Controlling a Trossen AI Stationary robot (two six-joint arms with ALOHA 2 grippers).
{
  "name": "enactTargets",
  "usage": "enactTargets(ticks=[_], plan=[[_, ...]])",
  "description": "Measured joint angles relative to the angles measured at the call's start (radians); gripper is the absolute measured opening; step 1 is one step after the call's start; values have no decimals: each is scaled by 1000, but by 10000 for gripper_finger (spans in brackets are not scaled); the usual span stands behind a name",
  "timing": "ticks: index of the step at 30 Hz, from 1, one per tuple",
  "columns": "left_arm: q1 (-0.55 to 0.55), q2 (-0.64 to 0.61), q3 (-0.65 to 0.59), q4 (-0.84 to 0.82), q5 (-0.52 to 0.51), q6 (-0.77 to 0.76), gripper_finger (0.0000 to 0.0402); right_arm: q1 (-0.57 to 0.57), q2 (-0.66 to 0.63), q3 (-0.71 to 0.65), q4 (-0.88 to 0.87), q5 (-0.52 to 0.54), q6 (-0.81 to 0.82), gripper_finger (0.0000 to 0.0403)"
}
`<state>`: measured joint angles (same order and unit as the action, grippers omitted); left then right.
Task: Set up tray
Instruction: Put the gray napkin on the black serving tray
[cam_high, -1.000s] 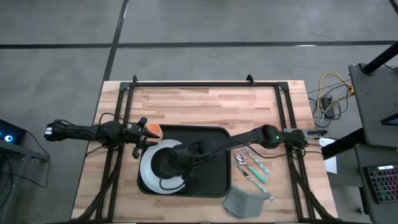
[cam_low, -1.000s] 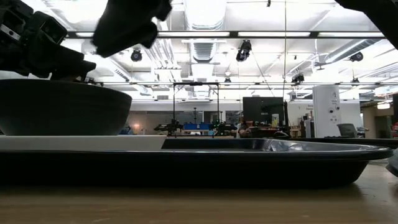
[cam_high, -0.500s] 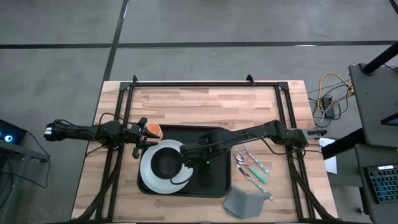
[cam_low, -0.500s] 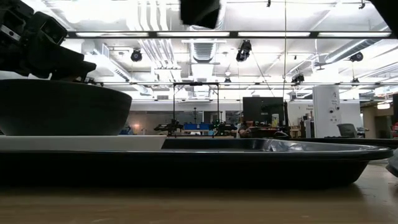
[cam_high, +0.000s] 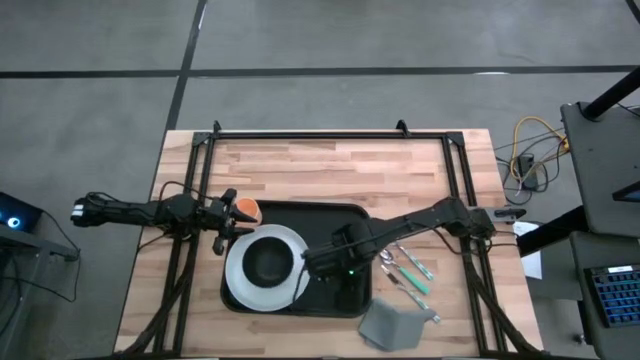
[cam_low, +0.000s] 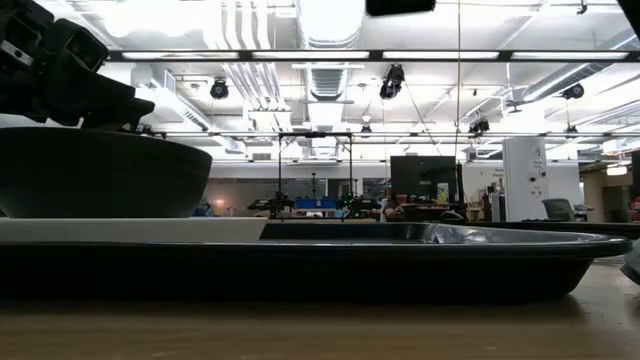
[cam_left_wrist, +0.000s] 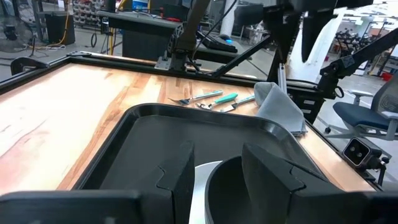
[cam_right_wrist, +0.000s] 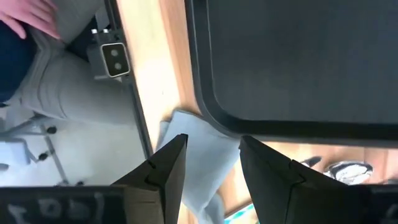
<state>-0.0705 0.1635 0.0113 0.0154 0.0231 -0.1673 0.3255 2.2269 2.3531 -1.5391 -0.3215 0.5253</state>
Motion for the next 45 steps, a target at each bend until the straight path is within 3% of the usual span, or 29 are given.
enactTargets(ticks=[9,15,24,29,33,45], plan=[[0,0,0,0,0,0,115,62,-79,-53,-32,154,125,141],[0,0,0,0,0,0,115,88,-216,-273,-9,194,236,141],[0,0,0,0,0,0,115,146,-602,-891,566,193,483,141],[0,0,0,0,0,0,115,209,-678,-1117,834,127,600,141],[0,0,0,0,0,0,115,254,-673,-1185,895,73,702,144],[0,6,0,0,0,0,115,346,-655,-1232,922,112,789,167]])
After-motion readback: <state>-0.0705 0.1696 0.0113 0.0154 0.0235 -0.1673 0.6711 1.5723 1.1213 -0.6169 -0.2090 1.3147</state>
